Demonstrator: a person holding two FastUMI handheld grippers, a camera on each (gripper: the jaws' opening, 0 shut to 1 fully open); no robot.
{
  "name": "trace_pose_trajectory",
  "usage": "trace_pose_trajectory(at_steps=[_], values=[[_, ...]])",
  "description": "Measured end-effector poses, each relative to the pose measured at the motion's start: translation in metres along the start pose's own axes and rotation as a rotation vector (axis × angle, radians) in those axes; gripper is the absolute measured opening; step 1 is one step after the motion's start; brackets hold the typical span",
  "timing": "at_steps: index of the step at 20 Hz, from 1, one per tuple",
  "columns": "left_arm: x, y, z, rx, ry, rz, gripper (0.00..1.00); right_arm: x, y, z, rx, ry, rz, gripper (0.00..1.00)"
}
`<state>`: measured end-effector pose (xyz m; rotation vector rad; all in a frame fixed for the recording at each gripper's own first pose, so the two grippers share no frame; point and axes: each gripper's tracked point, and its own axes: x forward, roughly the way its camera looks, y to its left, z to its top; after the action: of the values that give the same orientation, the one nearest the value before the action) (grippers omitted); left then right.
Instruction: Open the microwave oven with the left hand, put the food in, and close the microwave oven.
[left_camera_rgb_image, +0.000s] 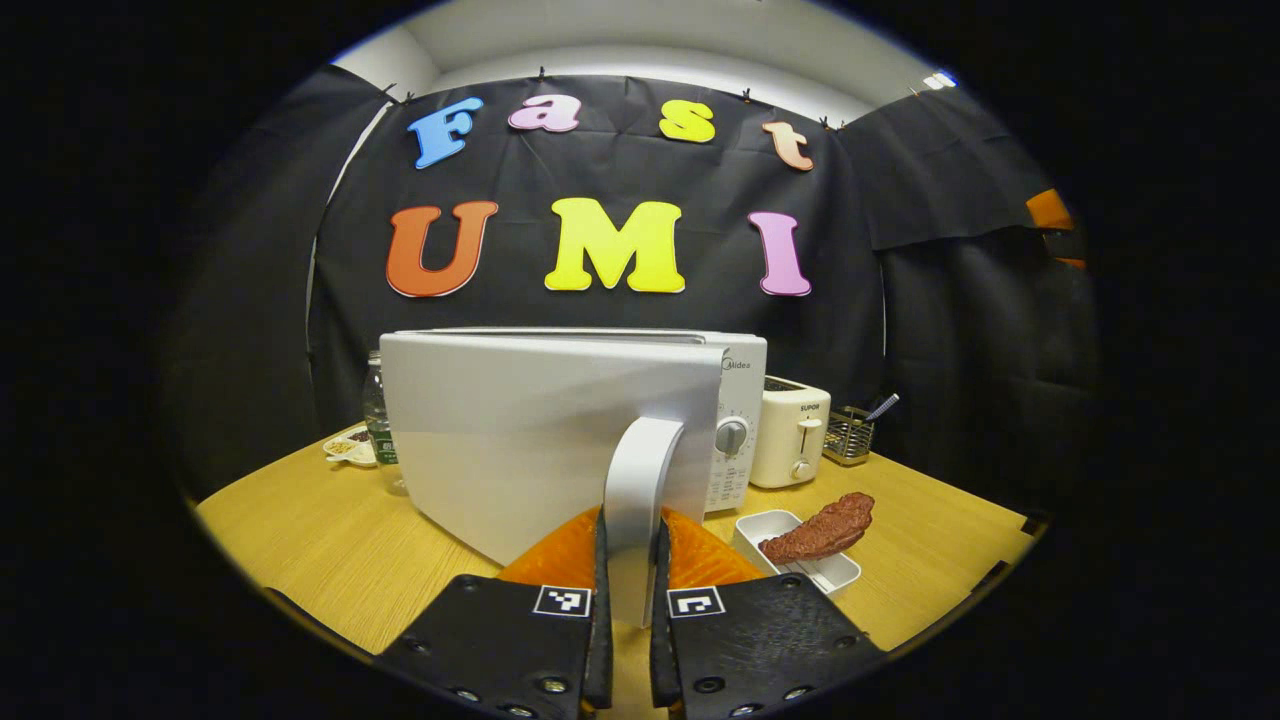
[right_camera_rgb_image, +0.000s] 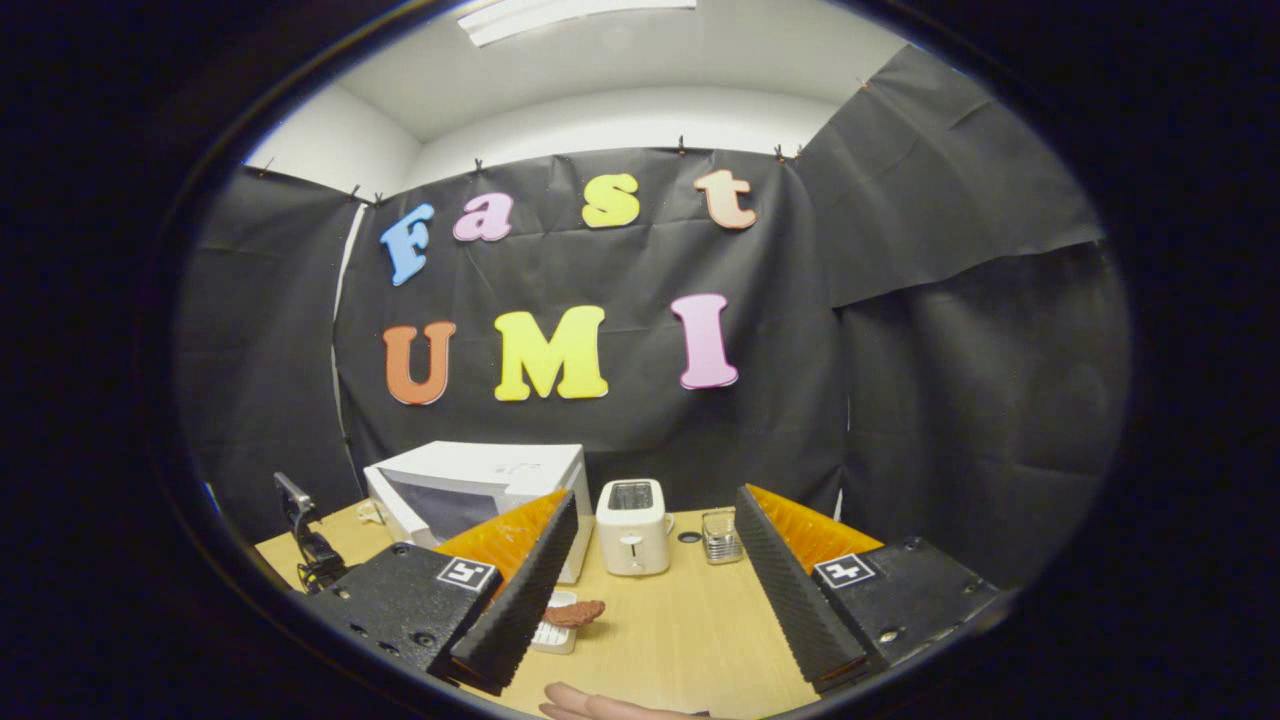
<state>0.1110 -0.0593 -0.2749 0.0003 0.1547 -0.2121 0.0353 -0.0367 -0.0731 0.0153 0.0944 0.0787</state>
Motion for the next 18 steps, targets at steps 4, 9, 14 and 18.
trace_pose_trajectory(at_steps=[4, 9, 14, 18], values=[[-0.035, 0.029, -0.004, 0.009, -0.006, 0.014, 0.15, -0.002, 0.019, -0.009, -0.004, 0.019, 0.026, 1.00], [-0.092, 0.094, -0.001, -0.021, -0.028, 0.098, 0.27, -0.001, 0.046, -0.020, -0.006, 0.046, 0.062, 1.00], [-0.155, 0.162, -0.004, -0.028, -0.015, 0.210, 0.82, -0.001, 0.070, -0.028, -0.034, 0.056, 0.100, 1.00], [-0.186, 0.185, 0.004, 0.010, -0.002, 0.293, 0.88, 0.009, 0.084, -0.036, -0.056, 0.077, 0.121, 1.00]])
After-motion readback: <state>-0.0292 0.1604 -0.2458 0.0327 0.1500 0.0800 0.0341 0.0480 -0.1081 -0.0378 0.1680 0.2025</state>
